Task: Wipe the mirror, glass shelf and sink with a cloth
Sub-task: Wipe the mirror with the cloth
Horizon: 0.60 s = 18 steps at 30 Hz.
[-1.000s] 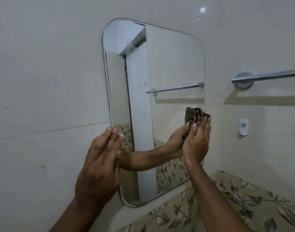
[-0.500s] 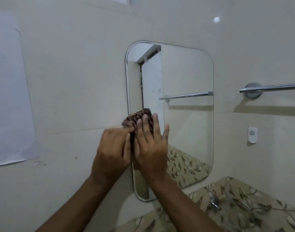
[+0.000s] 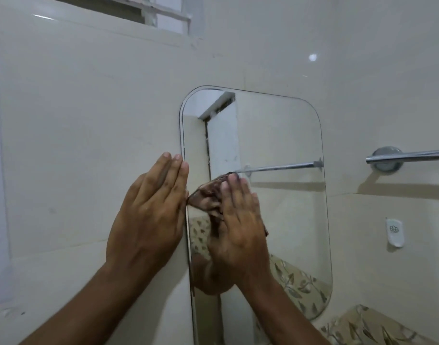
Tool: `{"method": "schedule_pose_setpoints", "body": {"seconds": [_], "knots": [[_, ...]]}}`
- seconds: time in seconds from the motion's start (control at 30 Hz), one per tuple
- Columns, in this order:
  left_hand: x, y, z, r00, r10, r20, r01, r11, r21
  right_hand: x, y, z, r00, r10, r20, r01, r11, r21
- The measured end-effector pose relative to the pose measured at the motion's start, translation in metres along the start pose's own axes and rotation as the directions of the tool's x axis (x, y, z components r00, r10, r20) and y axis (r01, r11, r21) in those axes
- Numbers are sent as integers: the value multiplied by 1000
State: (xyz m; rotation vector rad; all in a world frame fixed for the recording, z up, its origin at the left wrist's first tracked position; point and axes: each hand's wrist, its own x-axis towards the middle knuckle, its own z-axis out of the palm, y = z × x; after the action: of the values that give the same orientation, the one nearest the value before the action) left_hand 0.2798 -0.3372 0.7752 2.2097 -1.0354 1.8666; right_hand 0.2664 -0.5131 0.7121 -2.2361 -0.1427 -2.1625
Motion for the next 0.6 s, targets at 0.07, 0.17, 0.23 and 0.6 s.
{"method": "schedule_pose_setpoints", "body": {"seconds": [0.07, 0.17, 0.23, 0.6], "knots": [[1, 0, 0, 1000, -16, -1, 16, 1000, -11, 8, 24, -3, 992, 111, -52, -110, 994, 24], [3, 0, 1, 999, -38, 4, 38, 999, -19, 23, 81, -7, 911, 395, -119, -392, 919, 50], [3, 0, 3, 999, -40, 5, 41, 999, -26, 29, 122, -10, 838, 526, -147, -526, 849, 39], [4, -2, 5, 999, -42, -2, 42, 998, -49, 52, 101, -9, 785, 609, -117, -596, 793, 127]]}}
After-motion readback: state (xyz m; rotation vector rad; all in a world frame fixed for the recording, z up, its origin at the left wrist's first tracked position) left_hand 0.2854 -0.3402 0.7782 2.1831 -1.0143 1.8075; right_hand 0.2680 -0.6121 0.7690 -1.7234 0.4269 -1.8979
